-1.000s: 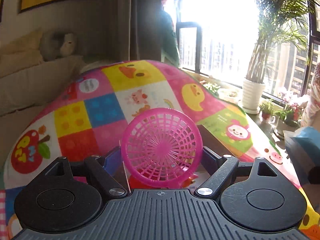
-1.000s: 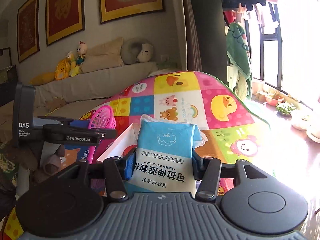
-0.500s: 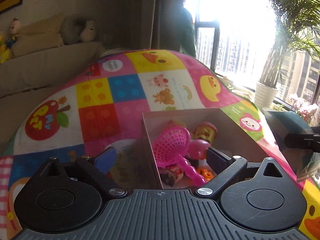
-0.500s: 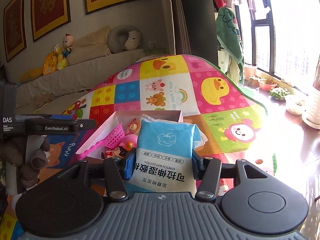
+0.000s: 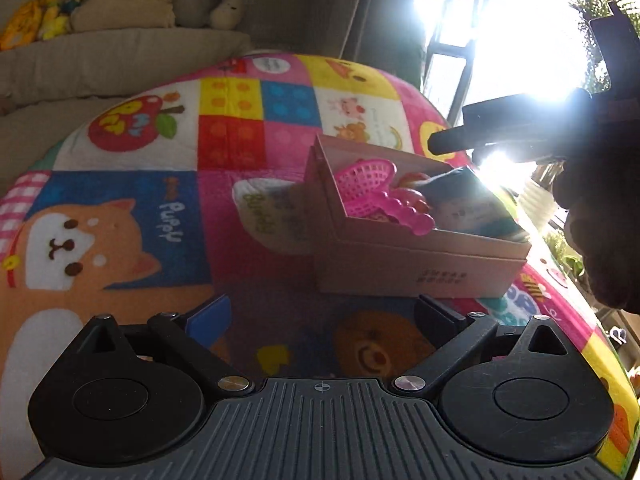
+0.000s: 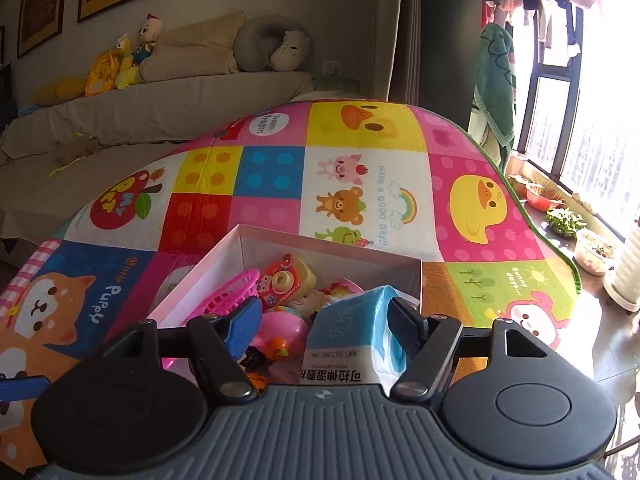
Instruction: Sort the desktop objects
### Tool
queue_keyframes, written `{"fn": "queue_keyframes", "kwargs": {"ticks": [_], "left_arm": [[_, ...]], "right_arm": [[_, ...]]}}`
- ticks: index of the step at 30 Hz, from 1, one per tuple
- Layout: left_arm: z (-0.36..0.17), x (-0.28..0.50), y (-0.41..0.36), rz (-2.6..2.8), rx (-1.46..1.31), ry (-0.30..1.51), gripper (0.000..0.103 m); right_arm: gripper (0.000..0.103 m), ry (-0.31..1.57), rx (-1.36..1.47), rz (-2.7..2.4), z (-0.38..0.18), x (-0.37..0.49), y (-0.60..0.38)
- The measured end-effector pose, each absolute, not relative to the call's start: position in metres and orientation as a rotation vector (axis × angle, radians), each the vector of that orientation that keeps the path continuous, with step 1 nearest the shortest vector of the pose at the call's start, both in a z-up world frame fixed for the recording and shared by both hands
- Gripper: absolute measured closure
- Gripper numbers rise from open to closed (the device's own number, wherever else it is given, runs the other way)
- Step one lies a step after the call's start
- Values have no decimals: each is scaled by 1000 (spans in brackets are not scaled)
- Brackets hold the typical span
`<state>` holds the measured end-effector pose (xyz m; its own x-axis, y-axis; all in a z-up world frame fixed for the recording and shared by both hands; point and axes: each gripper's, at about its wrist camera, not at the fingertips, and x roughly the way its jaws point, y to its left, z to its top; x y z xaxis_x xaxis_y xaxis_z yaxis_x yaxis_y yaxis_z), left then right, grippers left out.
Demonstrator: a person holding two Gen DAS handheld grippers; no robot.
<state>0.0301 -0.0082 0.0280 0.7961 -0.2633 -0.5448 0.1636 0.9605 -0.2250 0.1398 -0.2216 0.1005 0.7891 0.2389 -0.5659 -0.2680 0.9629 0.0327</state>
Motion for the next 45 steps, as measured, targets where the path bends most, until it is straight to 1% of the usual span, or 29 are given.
{"fn": "queue_keyframes", "kwargs": {"ticks": [4,5,7,9,11,12,14,18,22,26,28,29,30,31,34,36,38,42,45], "left_arm": [[25,29,2,-234,-221,595,2],[24,29,3,-234,-228,592,2],[24,27,7,-238,-244,583,2],[25,27,10,-246,-264,577,2],[25,27,12,-254,-276,575,2],[24,27,13,-257,-280,574,2],[25,26,15,-262,-286,570,2],[26,25,15,-262,-288,563,2],[24,25,15,-245,-280,565,2],[23,26,15,-238,-266,567,1],[22,26,13,-235,-249,567,1],[21,26,12,-234,-240,569,1],[20,26,10,-233,-231,572,1],[20,26,9,-232,-221,574,1],[18,25,3,-221,-181,578,0],[18,24,-3,-207,-141,589,0],[15,21,-10,-181,-92,606,0],[11,12,-21,-112,-24,639,0],[7,12,-26,-50,14,704,0]], "right_arm": [[53,710,5,331,107,181,-200],[59,730,-10,324,104,190,-193],[68,799,-48,315,93,212,-177],[83,870,-67,310,81,227,-166],[93,916,-70,300,72,234,-161],[95,916,-62,297,72,235,-161],[95,895,-35,292,77,235,-163],[95,792,24,242,93,234,-172],[93,732,106,184,90,232,-186],[93,701,96,159,86,219,-202],[91,692,98,174,88,205,-214],[86,689,101,183,89,197,-221],[79,683,102,184,90,186,-228],[76,674,103,187,90,174,-236],[54,656,106,212,90,132,-257],[16,652,99,231,84,99,-265],[0,642,76,234,72,66,-268],[0,648,-94,210,39,20,-249],[0,682,-154,212,17,8,-235]]}}
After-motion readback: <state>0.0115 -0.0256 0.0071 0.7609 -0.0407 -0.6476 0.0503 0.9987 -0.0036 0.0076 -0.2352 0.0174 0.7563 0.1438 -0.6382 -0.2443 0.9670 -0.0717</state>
